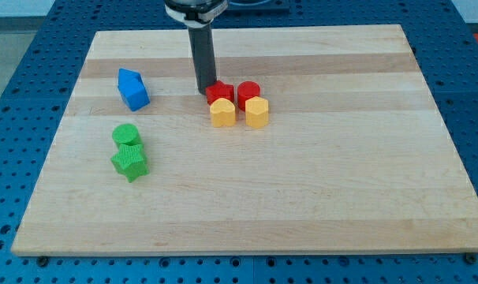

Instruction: Push the blue blocks to the top left corner of the board

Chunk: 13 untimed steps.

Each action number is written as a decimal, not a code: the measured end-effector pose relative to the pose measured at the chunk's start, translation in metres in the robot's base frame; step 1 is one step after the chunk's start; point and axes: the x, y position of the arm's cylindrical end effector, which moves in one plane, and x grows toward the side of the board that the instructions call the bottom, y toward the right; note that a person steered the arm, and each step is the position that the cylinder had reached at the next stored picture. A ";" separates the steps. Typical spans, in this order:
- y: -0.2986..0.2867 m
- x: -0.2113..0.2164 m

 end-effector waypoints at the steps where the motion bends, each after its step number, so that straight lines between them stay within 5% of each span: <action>1: -0.006 0.020; 4: -0.112 0.044; 5: -0.156 0.026; 6: -0.175 -0.038; 7: -0.181 -0.053; 10: -0.157 0.042; 13: -0.125 0.003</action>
